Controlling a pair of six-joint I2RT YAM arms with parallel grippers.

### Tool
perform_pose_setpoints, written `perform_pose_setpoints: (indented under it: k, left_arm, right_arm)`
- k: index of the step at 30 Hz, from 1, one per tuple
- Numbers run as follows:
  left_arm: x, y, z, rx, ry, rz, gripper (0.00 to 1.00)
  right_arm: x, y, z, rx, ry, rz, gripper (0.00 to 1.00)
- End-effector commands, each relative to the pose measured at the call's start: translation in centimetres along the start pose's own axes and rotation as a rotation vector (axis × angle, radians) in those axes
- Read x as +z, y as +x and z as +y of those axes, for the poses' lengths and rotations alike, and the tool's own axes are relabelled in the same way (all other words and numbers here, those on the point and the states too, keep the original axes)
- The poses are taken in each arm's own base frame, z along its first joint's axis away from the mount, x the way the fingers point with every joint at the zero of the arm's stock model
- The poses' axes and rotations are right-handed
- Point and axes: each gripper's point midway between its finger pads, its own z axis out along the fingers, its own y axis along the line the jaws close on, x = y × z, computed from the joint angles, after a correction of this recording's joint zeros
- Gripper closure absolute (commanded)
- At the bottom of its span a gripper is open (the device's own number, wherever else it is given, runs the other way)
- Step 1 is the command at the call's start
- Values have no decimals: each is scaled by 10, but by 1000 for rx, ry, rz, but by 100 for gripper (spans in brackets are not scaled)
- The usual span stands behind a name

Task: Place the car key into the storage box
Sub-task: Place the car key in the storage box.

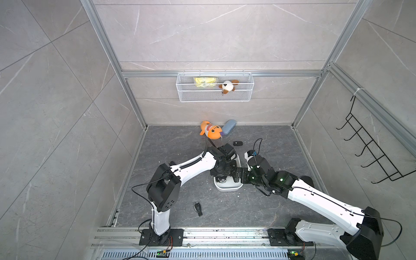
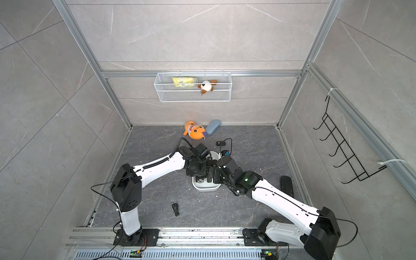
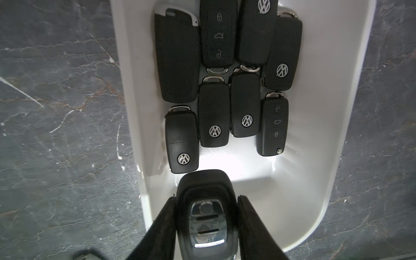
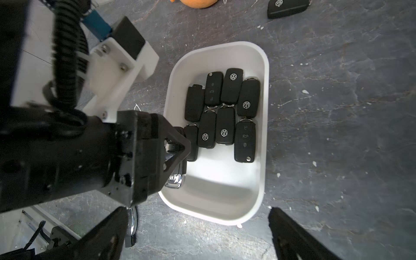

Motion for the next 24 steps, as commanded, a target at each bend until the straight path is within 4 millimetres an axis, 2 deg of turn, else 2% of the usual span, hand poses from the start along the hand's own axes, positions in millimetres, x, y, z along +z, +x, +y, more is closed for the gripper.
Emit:
perform_pose_setpoints:
  k: [1, 12, 24]
  left_arm:
    - [3, 1, -19, -18, 36, 11, 70]
    - [39, 12, -37, 4, 33, 72, 70]
    - [56, 20, -46, 10, 46, 119, 69]
  right_arm:
    - [-6, 9, -13, -7, 43, 9, 0]
    - [-14, 19, -25, -3, 66, 14, 0]
    - [-13, 22, -29, -5, 81, 21, 0]
